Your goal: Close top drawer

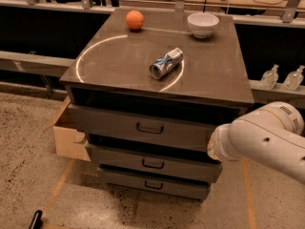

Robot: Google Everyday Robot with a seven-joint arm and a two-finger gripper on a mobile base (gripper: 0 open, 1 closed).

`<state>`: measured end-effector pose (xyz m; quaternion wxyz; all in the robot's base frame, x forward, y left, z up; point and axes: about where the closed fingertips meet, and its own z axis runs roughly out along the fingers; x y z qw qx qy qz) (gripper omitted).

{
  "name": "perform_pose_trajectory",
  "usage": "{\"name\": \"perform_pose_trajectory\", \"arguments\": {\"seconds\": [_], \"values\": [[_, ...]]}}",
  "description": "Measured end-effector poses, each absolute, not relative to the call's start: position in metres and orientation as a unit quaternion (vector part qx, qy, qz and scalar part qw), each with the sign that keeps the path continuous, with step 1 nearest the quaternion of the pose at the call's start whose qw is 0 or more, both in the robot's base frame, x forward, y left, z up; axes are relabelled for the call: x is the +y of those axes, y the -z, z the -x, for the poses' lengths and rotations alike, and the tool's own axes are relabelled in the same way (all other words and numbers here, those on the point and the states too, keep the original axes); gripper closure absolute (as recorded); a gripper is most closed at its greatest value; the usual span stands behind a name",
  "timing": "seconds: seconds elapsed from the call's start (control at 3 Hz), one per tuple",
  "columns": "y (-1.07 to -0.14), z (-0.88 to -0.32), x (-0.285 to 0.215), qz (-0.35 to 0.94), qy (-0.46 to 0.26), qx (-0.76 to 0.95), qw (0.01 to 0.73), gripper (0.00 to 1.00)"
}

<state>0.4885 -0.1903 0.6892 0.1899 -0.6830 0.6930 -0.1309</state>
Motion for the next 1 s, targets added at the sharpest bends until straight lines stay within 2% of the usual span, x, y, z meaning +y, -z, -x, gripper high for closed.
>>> {"name": "perform_pose_trajectory", "arguments": {"seconds": [0.33, 0.67, 1.0], "values": [[-0.711, -0.444, -0.204, 0.675, 0.099, 0.707, 0.187, 1.00], [-0.746, -0.415, -0.212, 0.636, 0.069, 0.744, 0.194, 0.85], [-0.747, -0.409, -0.208, 0.632, 0.056, 0.749, 0.192, 0.62]]}}
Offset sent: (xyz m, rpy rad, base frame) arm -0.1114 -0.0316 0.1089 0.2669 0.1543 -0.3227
